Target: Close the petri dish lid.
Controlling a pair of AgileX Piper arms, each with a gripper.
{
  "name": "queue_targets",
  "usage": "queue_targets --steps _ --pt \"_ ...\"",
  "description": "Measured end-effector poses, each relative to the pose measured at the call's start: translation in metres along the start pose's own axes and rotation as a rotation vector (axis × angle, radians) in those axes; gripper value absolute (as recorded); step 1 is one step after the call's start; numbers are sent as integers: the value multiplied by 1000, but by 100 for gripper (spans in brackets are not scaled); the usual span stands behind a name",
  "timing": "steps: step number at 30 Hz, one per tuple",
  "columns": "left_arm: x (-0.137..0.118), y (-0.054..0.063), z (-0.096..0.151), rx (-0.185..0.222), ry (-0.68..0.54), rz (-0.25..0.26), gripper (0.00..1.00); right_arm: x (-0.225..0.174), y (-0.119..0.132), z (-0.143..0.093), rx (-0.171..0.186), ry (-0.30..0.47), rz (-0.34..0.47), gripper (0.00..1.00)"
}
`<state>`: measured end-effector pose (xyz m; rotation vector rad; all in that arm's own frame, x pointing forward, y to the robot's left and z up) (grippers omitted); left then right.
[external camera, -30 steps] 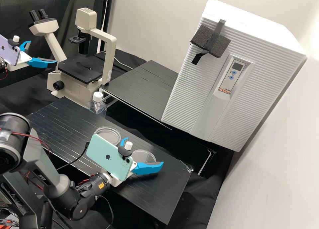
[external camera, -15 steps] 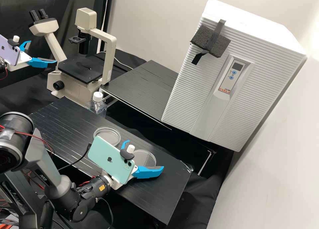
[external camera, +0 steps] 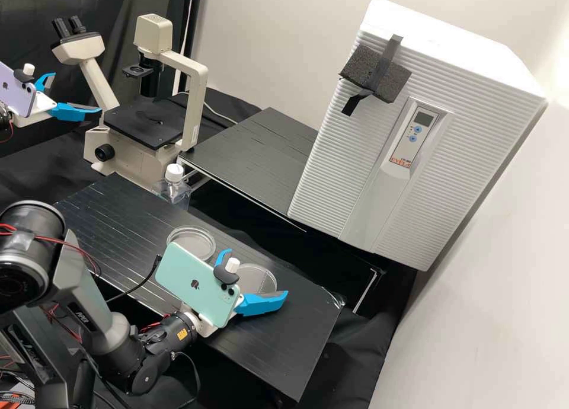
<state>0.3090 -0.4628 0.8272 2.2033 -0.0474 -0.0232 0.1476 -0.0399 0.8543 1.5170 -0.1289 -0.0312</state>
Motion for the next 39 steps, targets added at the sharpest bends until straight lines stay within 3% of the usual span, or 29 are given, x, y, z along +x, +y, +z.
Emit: queue_targets --steps 22,31,39 --pt "0 0 0 0 0 0 100 1 -2 -3 0 21 -11 0" --pt "0 0 0 0 0 0 100 -4 4 -10 115 31 26 0" --pt "0 0 0 0 0 0 100 -8 9 -20 160 74 55 0"
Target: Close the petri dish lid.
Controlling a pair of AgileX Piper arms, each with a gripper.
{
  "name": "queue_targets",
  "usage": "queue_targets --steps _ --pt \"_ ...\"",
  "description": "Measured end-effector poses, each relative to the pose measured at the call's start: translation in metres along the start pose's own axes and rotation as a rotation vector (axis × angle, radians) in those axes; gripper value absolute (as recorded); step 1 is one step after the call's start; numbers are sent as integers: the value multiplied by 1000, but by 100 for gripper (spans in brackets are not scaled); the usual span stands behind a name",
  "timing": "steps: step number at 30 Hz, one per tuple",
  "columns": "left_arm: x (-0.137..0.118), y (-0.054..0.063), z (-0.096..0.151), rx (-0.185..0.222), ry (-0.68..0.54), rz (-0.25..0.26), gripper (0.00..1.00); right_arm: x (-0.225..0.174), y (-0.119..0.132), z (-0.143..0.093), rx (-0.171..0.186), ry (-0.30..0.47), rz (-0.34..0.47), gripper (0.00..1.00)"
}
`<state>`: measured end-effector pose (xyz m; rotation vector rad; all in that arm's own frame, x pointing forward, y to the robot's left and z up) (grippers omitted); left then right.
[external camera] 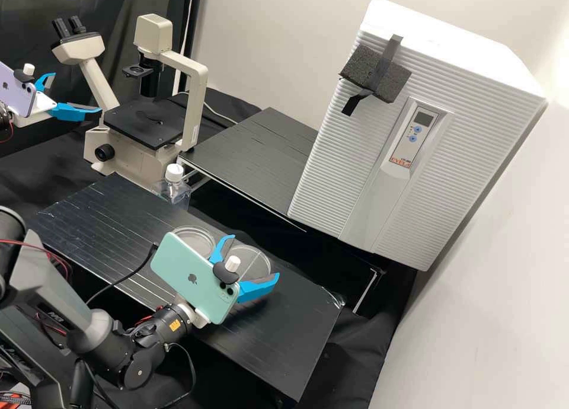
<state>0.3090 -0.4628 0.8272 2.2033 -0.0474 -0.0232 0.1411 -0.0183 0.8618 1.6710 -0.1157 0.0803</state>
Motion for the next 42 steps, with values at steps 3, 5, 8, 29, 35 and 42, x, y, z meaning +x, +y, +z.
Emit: queue_targets --steps 3,5,8,29,35,42 --pt "0 0 0 0 0 0 100 -2 1 -6 -8 25 9 0" --pt "0 0 0 0 0 0 100 -4 1 -12 -38 53 15 0" --pt "0 0 0 0 0 0 100 -6 -1 -21 -80 96 3 0" --pt "0 0 0 0 0 0 100 -12 -29 -40 -219 246 -252 0" --pt "0 0 0 0 0 0 100 -13 -38 -47 -217 305 -316 0" --pt "0 0 0 0 0 0 100 -12 -44 -46 -214 317 -370 0"
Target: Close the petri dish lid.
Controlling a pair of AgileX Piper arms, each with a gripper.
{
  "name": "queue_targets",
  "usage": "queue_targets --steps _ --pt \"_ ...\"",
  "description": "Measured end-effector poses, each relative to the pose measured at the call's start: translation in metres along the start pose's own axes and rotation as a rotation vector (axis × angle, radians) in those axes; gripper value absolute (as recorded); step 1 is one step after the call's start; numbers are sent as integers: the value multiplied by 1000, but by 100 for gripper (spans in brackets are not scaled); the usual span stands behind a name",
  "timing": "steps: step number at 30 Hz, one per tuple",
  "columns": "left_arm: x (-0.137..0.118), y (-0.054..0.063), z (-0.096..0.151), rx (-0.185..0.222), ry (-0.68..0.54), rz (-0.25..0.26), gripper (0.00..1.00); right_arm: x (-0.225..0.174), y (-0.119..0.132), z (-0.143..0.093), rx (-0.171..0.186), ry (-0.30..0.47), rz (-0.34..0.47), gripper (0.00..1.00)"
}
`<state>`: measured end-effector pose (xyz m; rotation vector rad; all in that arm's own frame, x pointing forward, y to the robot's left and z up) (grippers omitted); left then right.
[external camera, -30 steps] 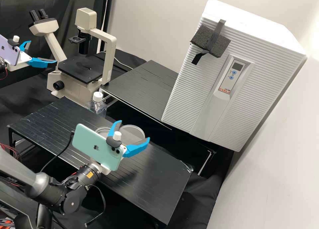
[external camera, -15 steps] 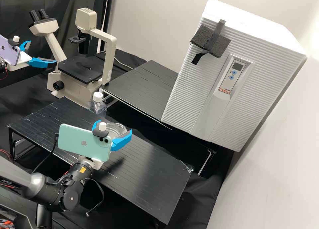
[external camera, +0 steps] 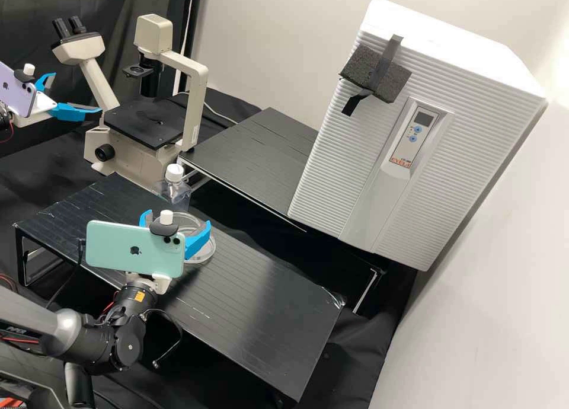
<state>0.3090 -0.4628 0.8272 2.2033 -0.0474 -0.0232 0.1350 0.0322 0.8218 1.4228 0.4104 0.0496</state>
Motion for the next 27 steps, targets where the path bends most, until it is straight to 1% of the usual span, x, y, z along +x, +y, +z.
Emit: queue_targets --steps 4,12,18,22,24,27 --pt "0 0 0 0 0 0 100 1 -1 3 17 -10 -7 0" --pt "0 0 0 0 0 0 100 1 -1 3 17 -11 -7 0" --pt "0 0 0 0 0 0 100 2 -2 0 21 12 -18 0" --pt "0 0 0 0 0 0 100 5 -4 -1 48 29 -25 0" --pt "0 0 0 0 0 0 100 6 -3 -1 67 31 -13 0" --pt "0 0 0 0 0 0 100 7 -2 0 80 28 7 0"
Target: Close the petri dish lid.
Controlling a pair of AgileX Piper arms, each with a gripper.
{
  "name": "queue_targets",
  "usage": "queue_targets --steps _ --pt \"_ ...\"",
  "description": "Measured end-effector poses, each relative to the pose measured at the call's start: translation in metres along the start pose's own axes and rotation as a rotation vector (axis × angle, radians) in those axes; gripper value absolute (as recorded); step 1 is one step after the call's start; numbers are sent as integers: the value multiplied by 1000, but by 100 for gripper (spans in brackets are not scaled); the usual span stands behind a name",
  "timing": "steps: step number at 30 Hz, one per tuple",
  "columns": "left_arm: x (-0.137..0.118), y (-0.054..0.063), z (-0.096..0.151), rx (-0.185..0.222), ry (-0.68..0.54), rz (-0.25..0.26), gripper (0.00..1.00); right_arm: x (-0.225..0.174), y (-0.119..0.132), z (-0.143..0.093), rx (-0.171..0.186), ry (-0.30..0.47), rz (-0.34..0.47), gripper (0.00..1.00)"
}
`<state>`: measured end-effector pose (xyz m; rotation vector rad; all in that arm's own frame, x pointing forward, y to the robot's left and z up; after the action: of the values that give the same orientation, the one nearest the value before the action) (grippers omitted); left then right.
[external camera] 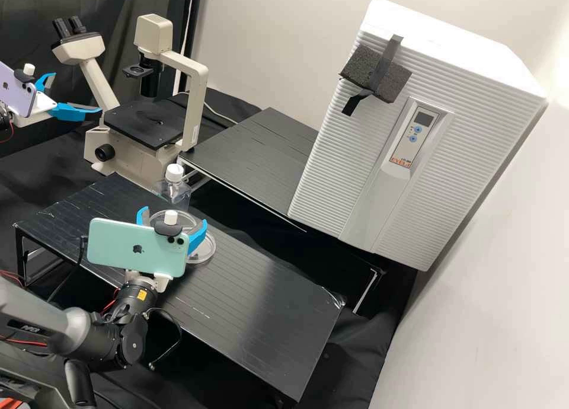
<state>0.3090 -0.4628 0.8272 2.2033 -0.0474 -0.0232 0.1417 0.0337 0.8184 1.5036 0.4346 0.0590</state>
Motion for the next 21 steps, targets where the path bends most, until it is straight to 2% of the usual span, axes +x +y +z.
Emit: queue_targets --steps 3,11,15,19,21 --pt "0 0 0 0 0 0 100 -1 3 1 5 -13 28 0" --pt "0 0 0 0 0 0 100 -7 12 3 -30 -55 112 0" --pt "0 0 0 0 0 0 100 -8 13 4 -28 -63 117 0" --pt "0 0 0 0 0 0 100 -7 12 7 -12 -75 106 0" --pt "0 0 0 0 0 0 100 -5 11 9 -17 -78 94 0"
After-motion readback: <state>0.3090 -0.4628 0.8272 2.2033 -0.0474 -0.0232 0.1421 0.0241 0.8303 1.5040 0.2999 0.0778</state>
